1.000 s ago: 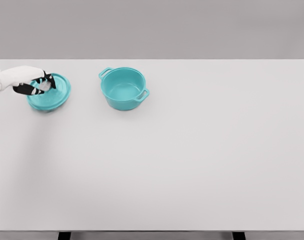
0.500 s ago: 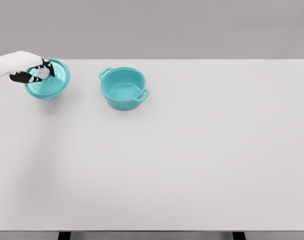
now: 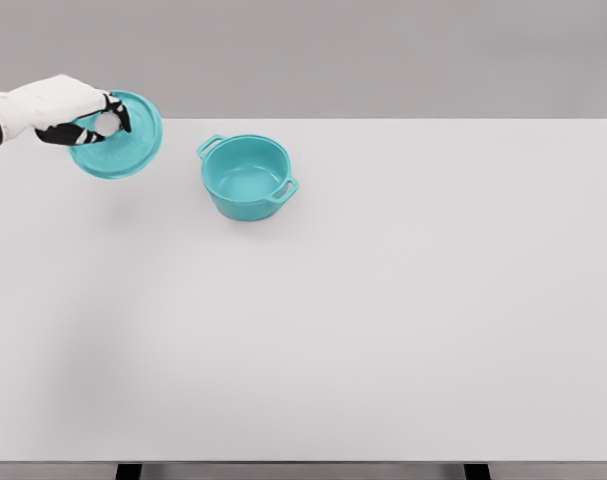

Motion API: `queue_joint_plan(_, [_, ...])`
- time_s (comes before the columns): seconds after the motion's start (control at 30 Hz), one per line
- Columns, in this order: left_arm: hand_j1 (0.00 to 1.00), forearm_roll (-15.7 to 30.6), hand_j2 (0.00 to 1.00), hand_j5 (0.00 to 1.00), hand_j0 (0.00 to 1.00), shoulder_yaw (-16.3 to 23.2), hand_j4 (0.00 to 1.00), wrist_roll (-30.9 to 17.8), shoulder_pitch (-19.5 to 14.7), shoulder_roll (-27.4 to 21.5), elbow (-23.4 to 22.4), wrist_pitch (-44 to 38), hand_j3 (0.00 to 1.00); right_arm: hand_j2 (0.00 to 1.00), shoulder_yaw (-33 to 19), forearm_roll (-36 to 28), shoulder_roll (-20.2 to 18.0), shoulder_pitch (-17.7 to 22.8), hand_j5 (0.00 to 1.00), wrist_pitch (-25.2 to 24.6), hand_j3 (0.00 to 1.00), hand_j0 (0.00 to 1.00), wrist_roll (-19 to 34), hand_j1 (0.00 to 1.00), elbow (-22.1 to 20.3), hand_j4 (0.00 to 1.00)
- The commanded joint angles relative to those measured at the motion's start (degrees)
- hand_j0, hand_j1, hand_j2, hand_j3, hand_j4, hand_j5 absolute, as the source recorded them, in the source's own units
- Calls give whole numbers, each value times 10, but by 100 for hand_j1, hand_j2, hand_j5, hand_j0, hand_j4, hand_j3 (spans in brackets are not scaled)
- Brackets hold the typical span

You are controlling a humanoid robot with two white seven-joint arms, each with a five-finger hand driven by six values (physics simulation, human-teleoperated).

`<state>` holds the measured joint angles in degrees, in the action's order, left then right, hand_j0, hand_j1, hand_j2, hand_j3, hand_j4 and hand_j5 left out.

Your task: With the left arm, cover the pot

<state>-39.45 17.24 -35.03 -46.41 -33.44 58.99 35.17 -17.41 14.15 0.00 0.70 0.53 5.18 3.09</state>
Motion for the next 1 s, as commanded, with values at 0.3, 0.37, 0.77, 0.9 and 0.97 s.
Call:
queue_joint_plan(0.3, [54, 2, 54, 54, 54, 23, 54, 0, -8, 41, 20, -2, 54, 100, 0, 0, 0, 0, 100, 0, 100, 100, 0, 100, 1, 100])
queue_joint_plan(0.37, [54, 2, 54, 54, 54, 27, 54, 0, -10, 47, 20, -2, 54, 100, 0, 0, 0, 0, 100, 0, 100, 100, 0, 100, 1, 100])
queue_joint_plan(0.77, [54, -2, 54, 54, 54, 58, 54, 0, -28, 83, 17, -2, 54, 100, 0, 0, 0, 0, 100, 0, 100, 100, 0, 100, 0, 100])
queue_joint_plan(0.9, [54, -2, 54, 54, 54, 66, 54, 0, -34, 89, 14, -2, 54, 100, 0, 0, 0, 0, 100, 0, 100, 100, 0, 100, 1, 100])
queue_joint_plan(0.97, [54, -3, 54, 54, 54, 69, 54, 0, -35, 95, 13, -2, 54, 100, 0, 0, 0, 0, 100, 0, 100, 100, 0, 100, 0, 100])
